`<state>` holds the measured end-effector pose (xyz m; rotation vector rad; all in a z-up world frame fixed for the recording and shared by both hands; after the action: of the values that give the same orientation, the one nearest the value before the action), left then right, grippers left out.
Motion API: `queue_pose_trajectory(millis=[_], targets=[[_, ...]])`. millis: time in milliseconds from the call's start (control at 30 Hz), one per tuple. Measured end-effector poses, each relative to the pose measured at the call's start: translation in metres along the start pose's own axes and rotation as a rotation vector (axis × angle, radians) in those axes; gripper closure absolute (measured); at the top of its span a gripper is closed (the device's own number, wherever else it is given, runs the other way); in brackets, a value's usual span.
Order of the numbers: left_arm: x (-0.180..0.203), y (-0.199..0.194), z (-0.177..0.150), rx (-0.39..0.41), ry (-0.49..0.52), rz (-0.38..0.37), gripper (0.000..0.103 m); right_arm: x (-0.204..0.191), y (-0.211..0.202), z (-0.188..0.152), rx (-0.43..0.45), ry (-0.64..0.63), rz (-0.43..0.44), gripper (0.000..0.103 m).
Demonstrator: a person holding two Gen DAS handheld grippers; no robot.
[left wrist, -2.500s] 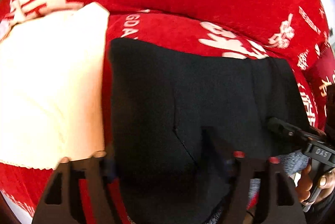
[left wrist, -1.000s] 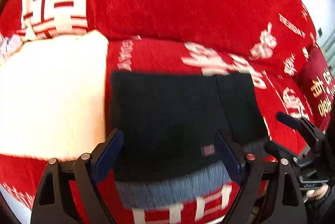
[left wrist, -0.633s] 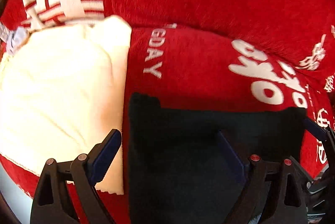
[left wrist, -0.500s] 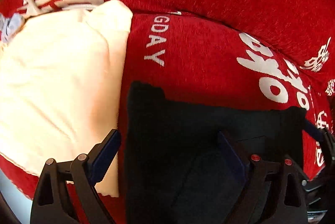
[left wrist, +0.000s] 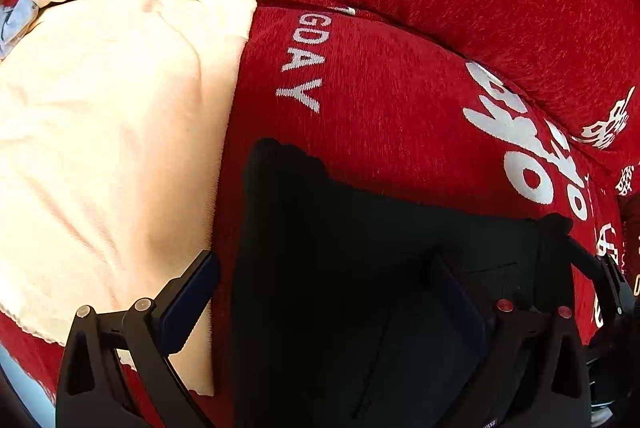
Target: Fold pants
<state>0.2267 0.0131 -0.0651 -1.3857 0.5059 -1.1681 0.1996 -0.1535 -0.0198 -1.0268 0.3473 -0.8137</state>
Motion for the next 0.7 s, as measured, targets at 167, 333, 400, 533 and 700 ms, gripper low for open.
queue_pose_trajectory(millis=[167,333,400,533,700], targets=[[0.0,-0.013,0.0,0.014,0.008,0.004,0.0,0.0,-0.008,0.004,-0.022,-0.01,-0.027,0.0],[-0.001,-0.05,-0.014,0.08,0.05,-0.012,0.0,-0.003,-0.049,-0.002,0.053,0.049,-0.034,0.0],[-0.002,-0.067,-0.024,0.101,0.065,-0.036,0.0,-0.01,-0.069,-0.01,0.094,0.059,-0.026,0.0],[-0.01,-0.082,-0.044,0.122,0.086,-0.021,0.0,-0.031,-0.1,-0.031,0.137,0.034,-0.024,0.0],[-0.021,-0.087,-0.069,0.139,0.11,0.018,0.0,-0.053,-0.116,-0.062,0.149,0.024,-0.022,0.0]])
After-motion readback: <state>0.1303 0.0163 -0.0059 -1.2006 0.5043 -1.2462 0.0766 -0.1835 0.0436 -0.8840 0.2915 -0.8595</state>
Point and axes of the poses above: each gripper's, at about its wrist camera, not at the fingertips, and y roughly the way its jaws point, x to its right, z to its top, the point moved 8 cm from there along y, roughly the way its jaws point, and after that the axes turned 14 degrees about -y, right-handed, at the moved point
